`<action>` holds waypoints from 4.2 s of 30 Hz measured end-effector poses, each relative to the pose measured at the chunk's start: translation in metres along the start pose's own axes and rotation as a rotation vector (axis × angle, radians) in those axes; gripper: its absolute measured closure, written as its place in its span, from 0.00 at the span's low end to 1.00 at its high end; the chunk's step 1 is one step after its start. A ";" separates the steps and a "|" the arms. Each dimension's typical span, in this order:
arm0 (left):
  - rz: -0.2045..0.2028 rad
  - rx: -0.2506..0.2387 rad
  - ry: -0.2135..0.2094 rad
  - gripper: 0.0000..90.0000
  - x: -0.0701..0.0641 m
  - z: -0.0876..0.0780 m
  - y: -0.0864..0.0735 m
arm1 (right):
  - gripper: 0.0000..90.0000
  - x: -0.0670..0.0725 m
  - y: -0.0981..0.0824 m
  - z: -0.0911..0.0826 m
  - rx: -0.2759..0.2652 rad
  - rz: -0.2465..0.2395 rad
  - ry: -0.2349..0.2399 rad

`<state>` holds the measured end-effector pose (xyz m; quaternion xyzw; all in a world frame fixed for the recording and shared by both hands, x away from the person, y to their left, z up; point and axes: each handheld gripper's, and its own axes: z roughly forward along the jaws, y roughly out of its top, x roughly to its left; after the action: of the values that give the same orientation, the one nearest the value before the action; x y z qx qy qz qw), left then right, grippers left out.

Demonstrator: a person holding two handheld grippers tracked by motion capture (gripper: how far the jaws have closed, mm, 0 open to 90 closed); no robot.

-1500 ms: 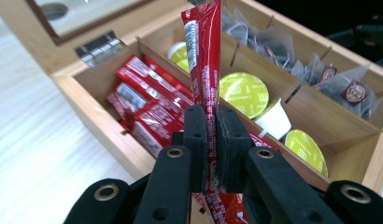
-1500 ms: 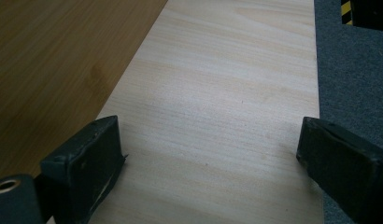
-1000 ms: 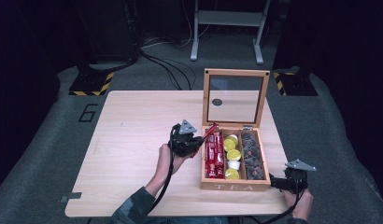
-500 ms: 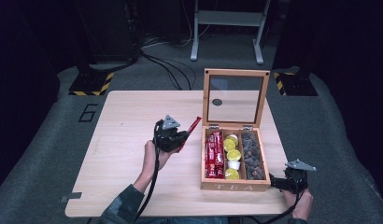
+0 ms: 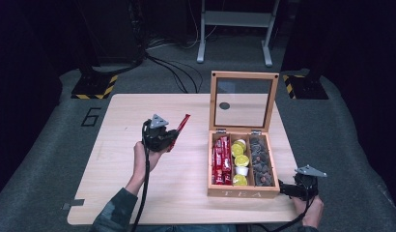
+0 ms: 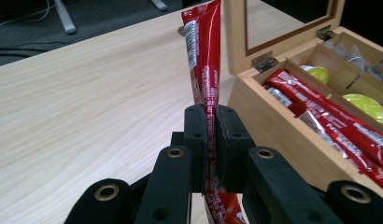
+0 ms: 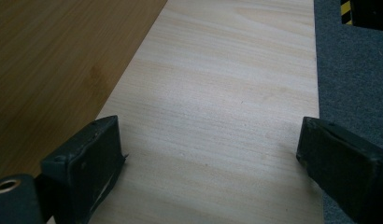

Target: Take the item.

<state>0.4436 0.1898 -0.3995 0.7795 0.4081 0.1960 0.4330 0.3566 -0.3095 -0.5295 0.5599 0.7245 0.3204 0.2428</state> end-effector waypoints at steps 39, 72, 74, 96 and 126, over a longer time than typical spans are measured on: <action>-0.093 0.014 0.165 0.93 0.079 -0.004 -0.018 | 0.07 0.000 0.000 0.000 0.000 -0.001 -0.002; -0.160 0.066 0.244 0.93 0.117 0.038 -0.038 | 0.07 0.000 0.000 0.000 0.002 -0.007 -0.007; -0.160 0.077 0.246 0.93 0.117 0.042 -0.039 | 0.07 0.000 0.000 0.000 -0.001 0.001 -0.002; -0.166 0.180 0.224 0.93 0.118 0.077 -0.053 | 0.07 0.000 0.000 0.000 0.003 -0.007 -0.005; -0.200 0.207 0.187 0.78 0.116 0.096 -0.059 | 0.07 0.000 0.000 0.000 0.004 -0.013 -0.003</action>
<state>0.5473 0.2511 -0.5070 0.7537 0.5400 0.1808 0.3280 0.3561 -0.3099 -0.5295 0.5562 0.7285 0.3164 0.2447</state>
